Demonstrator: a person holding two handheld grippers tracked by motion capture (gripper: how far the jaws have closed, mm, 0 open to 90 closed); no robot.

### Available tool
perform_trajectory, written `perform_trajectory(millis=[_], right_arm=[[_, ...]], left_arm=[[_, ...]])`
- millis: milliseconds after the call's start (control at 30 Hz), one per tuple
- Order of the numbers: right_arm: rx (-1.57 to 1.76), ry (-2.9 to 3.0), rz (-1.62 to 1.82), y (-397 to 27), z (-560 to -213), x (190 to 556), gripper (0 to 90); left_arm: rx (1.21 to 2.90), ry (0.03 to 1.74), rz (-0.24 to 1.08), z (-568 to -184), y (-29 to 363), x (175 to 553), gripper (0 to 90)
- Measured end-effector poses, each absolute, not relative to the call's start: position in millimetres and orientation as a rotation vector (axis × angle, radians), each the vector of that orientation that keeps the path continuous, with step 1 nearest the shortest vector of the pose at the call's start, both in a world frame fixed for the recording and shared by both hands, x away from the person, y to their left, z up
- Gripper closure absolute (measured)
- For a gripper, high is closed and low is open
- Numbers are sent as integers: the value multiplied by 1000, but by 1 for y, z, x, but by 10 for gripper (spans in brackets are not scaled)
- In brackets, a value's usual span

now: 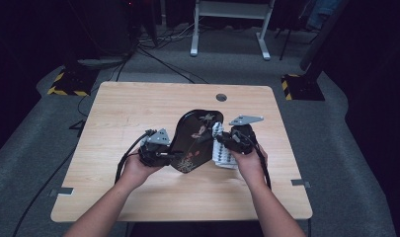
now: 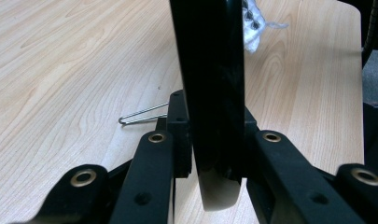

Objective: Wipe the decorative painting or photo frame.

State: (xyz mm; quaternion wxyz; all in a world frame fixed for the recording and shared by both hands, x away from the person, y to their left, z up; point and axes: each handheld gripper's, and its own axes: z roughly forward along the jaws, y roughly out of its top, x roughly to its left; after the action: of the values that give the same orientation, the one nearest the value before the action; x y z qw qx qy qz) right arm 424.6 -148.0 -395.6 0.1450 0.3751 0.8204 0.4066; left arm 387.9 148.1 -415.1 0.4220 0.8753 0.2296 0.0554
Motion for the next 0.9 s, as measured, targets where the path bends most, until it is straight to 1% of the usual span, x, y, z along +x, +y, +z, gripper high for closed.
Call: perform_trajectory(millis=[233,567,833,900], right_arm=[[1100,2388,1147,-150,-408,428,772],[1167,2472,1061,-150,-448,429,770],[1136,2519,1060,-137,-458,420,769],[1106,2538,1079,-130,-459,414,769]], left_arm=[[2192,571,137,-415,147,388,762],[2185,573,126,-416,148,389,760],[2186,576,132,-416,147,389,761],[2197,588,164,-415,147,388,772]])
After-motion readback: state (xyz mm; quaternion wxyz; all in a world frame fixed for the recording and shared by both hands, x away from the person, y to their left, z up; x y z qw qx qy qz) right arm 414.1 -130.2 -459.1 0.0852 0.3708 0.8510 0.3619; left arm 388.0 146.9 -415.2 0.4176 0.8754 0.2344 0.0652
